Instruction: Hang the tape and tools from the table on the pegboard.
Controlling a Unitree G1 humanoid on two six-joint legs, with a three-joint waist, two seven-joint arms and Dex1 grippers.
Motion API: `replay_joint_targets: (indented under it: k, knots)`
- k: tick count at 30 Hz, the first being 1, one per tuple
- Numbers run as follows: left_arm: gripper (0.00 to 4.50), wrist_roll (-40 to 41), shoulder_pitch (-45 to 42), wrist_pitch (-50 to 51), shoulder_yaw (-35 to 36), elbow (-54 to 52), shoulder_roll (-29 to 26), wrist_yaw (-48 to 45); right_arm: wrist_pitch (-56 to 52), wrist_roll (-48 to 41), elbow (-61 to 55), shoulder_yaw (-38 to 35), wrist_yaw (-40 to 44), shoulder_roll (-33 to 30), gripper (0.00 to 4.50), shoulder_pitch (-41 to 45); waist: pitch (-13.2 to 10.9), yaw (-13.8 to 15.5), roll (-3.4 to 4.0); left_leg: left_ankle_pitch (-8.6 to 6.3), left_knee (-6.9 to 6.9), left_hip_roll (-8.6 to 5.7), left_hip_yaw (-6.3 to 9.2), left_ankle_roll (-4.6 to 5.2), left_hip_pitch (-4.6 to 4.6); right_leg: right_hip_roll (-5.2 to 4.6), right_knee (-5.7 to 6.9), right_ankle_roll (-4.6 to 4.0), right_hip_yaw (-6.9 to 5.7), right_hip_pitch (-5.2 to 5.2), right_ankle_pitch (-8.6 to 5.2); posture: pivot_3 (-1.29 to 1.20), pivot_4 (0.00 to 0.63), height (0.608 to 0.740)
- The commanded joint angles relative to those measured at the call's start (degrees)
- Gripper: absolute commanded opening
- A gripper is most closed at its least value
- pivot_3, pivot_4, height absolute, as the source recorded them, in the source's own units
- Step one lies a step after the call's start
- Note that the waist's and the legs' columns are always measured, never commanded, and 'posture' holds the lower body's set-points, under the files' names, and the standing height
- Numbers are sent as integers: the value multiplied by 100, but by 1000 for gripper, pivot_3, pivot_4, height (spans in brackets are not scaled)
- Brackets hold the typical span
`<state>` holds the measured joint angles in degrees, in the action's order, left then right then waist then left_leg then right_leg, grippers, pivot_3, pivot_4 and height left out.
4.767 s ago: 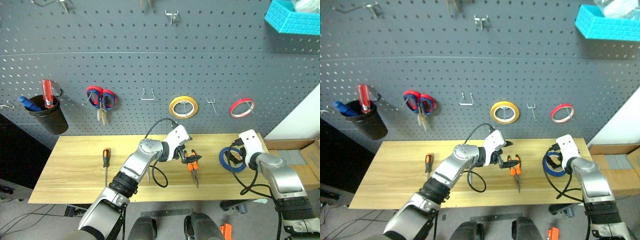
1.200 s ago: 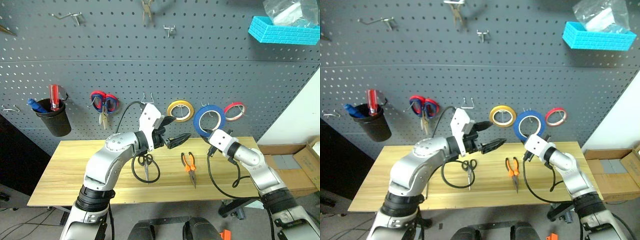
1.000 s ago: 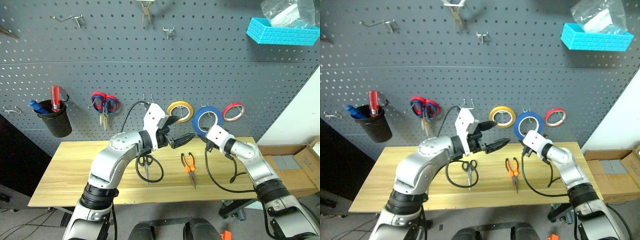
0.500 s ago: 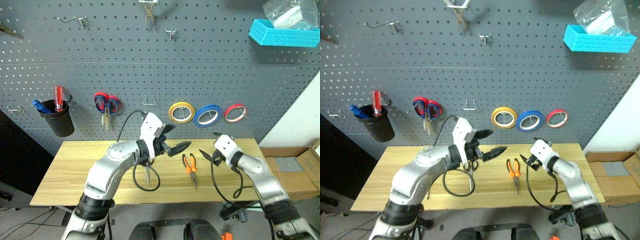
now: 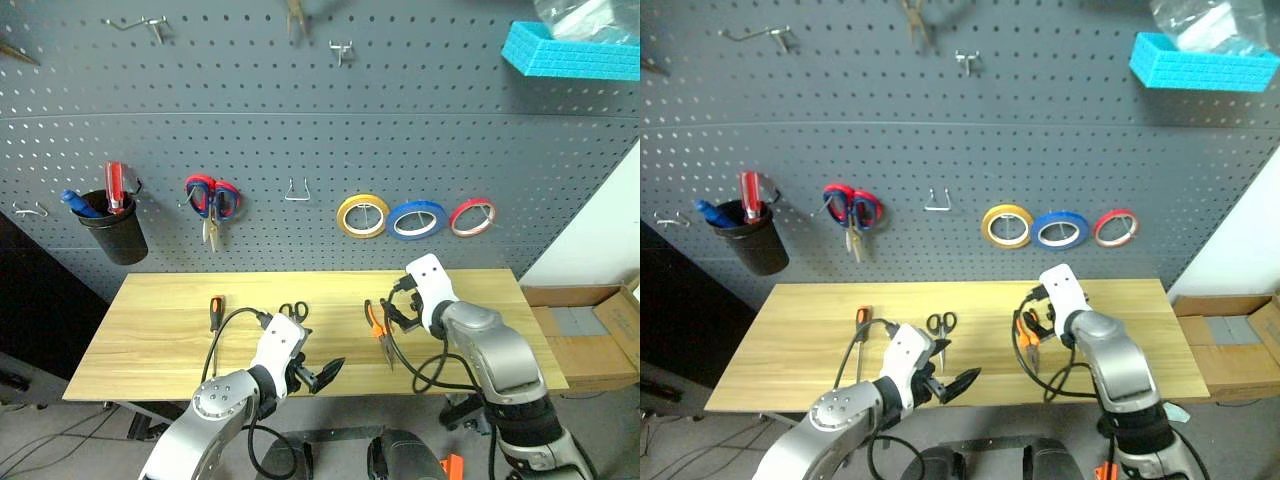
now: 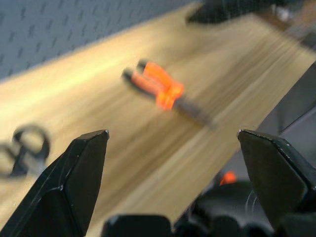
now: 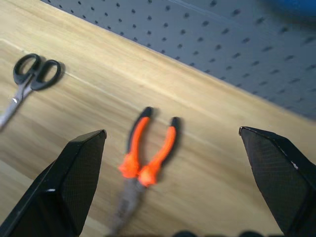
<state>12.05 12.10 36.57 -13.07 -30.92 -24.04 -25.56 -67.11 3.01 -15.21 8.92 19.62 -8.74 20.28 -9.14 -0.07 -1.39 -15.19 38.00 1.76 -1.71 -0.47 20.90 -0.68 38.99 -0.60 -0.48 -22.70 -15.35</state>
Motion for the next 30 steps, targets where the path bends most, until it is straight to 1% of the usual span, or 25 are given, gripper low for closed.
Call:
replay_joint_targets:
  k: [1, 2, 3, 4, 5, 8, 10, 15, 16, 17, 30]
  knots:
    - [4500, -175, 135, -212, -63, -379, -37, 125, -680, -101, 426, -285, -385, 427, 4476, 273, -38, 11, -8, -1, -9, -2, -5, -1, 17, -4, -3, 15, 0, -20, 2, 80, 219, 740]
    - [4500, -207, 190, -210, -66, -432, -48, 146, -809, -75, 640, -367, -512, 540, 4476, 392, -60, 15, -10, -2, -12, -4, -4, -1, 32, -6, -2, 20, -1, -34, 1, 90, 233, 740]
    - [4500, -213, 255, -194, -46, -489, -45, 176, -932, -69, 864, -474, -624, 659, 4476, 516, -95, 18, -10, -3, -12, -5, 0, -3, 66, -9, -1, 23, -5, -64, -1, 95, 239, 740]
    - [4500, -216, 327, -167, -37, -566, -49, 205, -1056, -98, 1005, -594, -683, 754, 4476, 608, -144, 20, -10, -3, -10, -6, 4, -2, 91, -11, -2, -2, -10, -84, 14, 99, 249, 740]
    - [4500, -230, 397, -149, -26, -631, -65, 226, -1146, -138, 1138, -684, -716, 824, 4476, 690, -172, 21, -6, -3, -10, -7, 4, -3, 111, -15, -3, -3, -12, -101, 15, 102, 252, 740]
    - [4500, -256, 560, -132, 8, -737, -101, 281, -1222, -158, 1488, -824, -857, 881, 4476, 851, -264, 18, -10, -9, -11, -14, 3, 1, 131, -28, -8, -2, -17, -115, 15, 114, 264, 740]
    - [4500, -261, 609, -128, 22, -762, -110, 313, -1117, -156, 1692, -728, -873, 776, 4476, 920, -313, 20, -6, -10, -10, -14, 5, 1, 160, -28, -10, 0, -20, -140, 15, 121, 270, 740]
    - [4500, -242, 694, -139, 56, -796, -96, 369, -892, -192, 2243, -634, -888, 692, 4476, 1170, -428, 17, -4, -10, -10, -13, 11, 1, 171, -27, -11, 7, -27, -148, 10, 130, 275, 740]
    - [4500, -238, 711, -146, 54, -796, -96, 380, -873, -200, 2330, -633, -893, 694, 4476, 1220, -445, 16, -2, -10, -10, -13, 12, 1, 171, -27, -11, 32, -28, -148, -4, 130, 275, 740]
    - [4500, -237, 728, -152, 44, -800, -94, 391, -847, -207, 2422, -629, -896, 698, 4476, 1274, -461, 13, 2, -10, -10, -13, 13, 0, 173, -26, -11, 35, -28, -150, -6, 133, 275, 740]
    - [4500, -225, 973, -215, 31, -880, -86, 406, -378, -315, 3615, -732, -998, 821, 4476, 2073, -579, 23, -3, -11, -15, -11, 15, -1, 195, -27, -17, 40, -32, -168, -8, 155, 285, 740]
